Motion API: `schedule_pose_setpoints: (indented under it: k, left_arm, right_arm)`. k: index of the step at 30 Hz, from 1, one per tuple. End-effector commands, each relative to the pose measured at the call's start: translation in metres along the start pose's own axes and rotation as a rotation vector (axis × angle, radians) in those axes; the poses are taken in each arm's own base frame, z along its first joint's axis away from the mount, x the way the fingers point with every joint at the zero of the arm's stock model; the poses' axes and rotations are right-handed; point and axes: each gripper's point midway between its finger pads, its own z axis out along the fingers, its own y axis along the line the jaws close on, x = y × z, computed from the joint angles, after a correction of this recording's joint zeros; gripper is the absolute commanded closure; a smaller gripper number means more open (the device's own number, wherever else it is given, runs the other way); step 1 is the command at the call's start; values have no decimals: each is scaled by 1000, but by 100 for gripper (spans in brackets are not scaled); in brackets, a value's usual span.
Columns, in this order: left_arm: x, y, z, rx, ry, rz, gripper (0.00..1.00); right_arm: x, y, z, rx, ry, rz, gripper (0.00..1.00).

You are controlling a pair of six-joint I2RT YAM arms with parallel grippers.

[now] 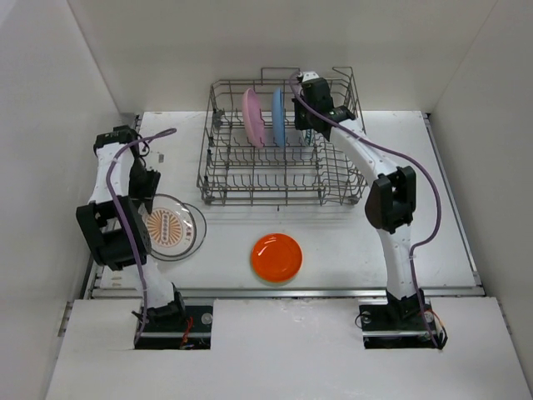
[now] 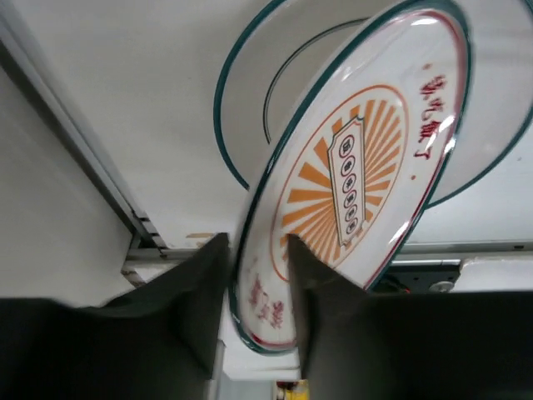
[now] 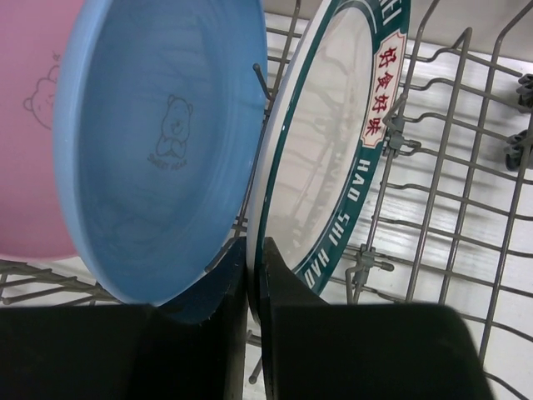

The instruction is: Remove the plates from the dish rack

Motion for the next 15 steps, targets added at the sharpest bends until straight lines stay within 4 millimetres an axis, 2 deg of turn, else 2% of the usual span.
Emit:
schedule_pose_setpoints:
  k: [1,3,7,11,12,15]
  left_arm:
    - [23,5,17,-4,152,65,66]
    - [24,6,20,-10,166,66,48]
    - [26,4,24,14,192,88,36]
    - [23,1,23,35,173,94,35]
    - [24,-1,20,46,167,93,35]
    - [18,-13,13,110,115,107,35]
  right_arm:
    - [-11,1,-3,3,-39,-2,100]
    - [-24,6,-13,0,-75,-13,100]
    - [-47,4,-34,56,-140,-28,100]
    - [-70,1,-61,117,-208,-26,100]
    - [-83,-1,-76,121,-240,-17,100]
    - [-98,4,-100,128,-299,-29,100]
